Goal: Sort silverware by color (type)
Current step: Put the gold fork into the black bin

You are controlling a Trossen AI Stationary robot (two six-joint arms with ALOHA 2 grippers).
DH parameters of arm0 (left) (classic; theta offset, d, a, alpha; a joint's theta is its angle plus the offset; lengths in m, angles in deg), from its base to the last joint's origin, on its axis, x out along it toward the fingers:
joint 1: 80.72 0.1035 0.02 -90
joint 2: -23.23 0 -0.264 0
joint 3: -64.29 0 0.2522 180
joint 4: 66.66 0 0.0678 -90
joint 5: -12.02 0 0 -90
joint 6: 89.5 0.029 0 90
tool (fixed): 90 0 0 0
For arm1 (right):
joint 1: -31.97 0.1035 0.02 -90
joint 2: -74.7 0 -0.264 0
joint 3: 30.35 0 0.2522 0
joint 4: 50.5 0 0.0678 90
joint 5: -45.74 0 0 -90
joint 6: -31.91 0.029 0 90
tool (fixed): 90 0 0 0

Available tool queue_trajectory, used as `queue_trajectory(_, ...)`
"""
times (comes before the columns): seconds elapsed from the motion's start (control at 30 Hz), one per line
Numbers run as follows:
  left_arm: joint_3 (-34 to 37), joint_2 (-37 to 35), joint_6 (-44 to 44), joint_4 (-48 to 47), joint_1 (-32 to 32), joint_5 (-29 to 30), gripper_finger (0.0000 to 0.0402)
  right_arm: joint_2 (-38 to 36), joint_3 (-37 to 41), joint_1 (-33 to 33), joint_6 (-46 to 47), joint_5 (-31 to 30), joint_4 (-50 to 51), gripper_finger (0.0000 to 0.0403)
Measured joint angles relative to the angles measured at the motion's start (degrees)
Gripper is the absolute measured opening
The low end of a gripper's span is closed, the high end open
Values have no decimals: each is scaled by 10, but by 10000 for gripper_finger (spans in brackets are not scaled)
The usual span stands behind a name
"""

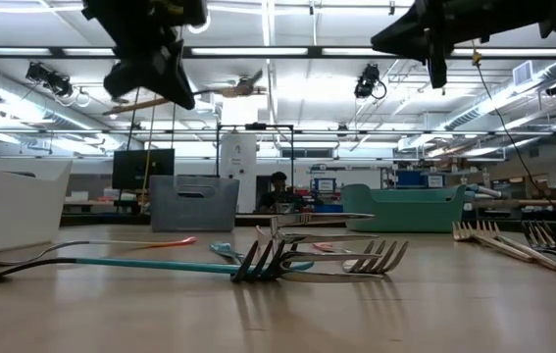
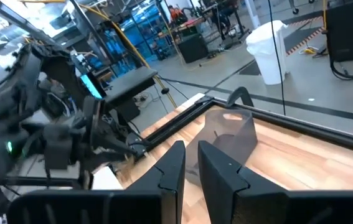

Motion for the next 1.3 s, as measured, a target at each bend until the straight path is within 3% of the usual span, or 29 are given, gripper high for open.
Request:
queue_trajectory(0.3, 68, -113, 75, 137, 4, -52, 34, 23, 0, 19, 9, -28, -5, 55)
queue_trajectory(0.5, 101, -132, 115, 200, 21, -85, 34, 40, 0, 21, 16, -27, -7, 55)
queue_trajectory(1.03, 103, -131, 101, 202, 42, -108, 34, 145, 0, 31, 12, -21, -88, 55)
queue_trajectory(1.3, 103, -131, 89, 192, 42, -101, 34, 202, 0, 36, -123, -13, -217, 55)
